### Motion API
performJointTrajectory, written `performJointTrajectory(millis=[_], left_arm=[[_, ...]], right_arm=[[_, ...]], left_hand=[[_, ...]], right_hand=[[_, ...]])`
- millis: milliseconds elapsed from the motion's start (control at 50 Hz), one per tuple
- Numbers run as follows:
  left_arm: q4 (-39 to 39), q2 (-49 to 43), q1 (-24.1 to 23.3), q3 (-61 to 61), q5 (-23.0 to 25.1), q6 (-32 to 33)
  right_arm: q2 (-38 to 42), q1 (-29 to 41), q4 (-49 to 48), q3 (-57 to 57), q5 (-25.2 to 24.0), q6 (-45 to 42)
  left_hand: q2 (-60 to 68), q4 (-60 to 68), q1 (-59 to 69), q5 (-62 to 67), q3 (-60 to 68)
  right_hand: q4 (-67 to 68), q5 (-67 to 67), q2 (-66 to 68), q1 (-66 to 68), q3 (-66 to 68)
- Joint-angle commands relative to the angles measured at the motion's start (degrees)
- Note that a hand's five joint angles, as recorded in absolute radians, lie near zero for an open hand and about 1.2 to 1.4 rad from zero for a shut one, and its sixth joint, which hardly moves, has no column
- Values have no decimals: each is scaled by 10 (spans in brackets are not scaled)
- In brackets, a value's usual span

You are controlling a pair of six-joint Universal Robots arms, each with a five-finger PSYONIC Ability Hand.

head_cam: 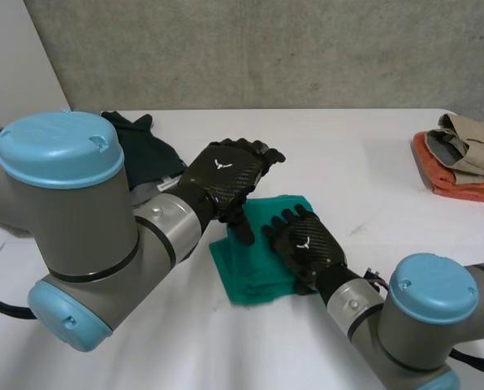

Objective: Fold the laundry.

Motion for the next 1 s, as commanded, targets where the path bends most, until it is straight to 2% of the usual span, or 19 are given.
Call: performJointTrajectory(millis=[20, 80, 120, 140, 160, 180, 320, 460, 500, 600, 680, 780, 860, 920, 1000], left_arm=[[4, 0, 2, -2, 0, 1], [4, 0, 2, -2, 0, 1], [4, -1, 3, -2, 0, 1], [4, -1, 3, -3, 0, 1], [4, -1, 4, -4, 0, 1], [4, 0, 5, -5, 0, 1], [4, 7, 10, 1, 0, 1], [6, 13, 6, 19, 1, 1], [6, 14, 3, 23, 1, 0], [8, 35, -6, 30, 4, -1], [15, 40, -13, 30, 5, -1], [21, 39, -24, 28, 5, 1], [21, 34, -25, 23, 5, 0], [22, 30, -25, 18, 4, 0], [24, 23, -25, 5, 4, 0]], right_arm=[[25, 1, 2, -36, 1, 4], [37, 0, 1, -50, 0, 6], [48, 0, 4, -68, 1, 8], [50, 0, 4, -72, 0, 8], [51, -4, 6, -81, 1, 10], [47, -5, 5, -83, 1, 11], [24, -18, 6, -129, 1, 22], [-14, -104, 8, -212, -36, 74], [-22, -137, 1, -256, -56, 106], [-16, -214, -12, -356, -66, 191], [20, -289, -40, -440, -65, 271], [117, -383, -63, -566, -72, 341], [212, -417, -64, -635, -98, 350], [295, -454, -68, -666, -137, 348], [338, -484, -68, -658, -160, 341]], left_hand=[[-13, -11, -3, -22, -16], [-13, -11, -3, -22, -16], [-13, -11, -3, -22, -16], [-13, -11, -3, -22, -16], [-13, -11, -3, -22, -16], [-13, -11, -3, -22, -16], [-16, -14, -7, -26, -19], [-16, -14, -7, -26, -19], [-14, -12, -5, -24, -18], [-16, -14, -7, -26, -19], [-16, -14, -7, -26, -19], [-13, -11, -3, -22, -16], [-9, -7, 0, -19, -13], [-9, -7, 0, -19, -13], [-8, -6, 2, -17, -11]], right_hand=[[55, 56, 68, 59, 53], [86, 86, 98, 89, 83], [179, 180, 192, 183, 177], [262, 262, 274, 265, 259], [574, 574, 586, 577, 571], [595, 595, 607, 598, 592], [595, 595, 607, 598, 592], [595, 595, 607, 598, 592], [595, 595, 607, 598, 592], [595, 595, 607, 598, 592], [595, 595, 607, 598, 592], [595, 595, 607, 598, 592], [595, 595, 607, 598, 592], [595, 595, 607, 598, 592], [595, 595, 607, 598, 592]])
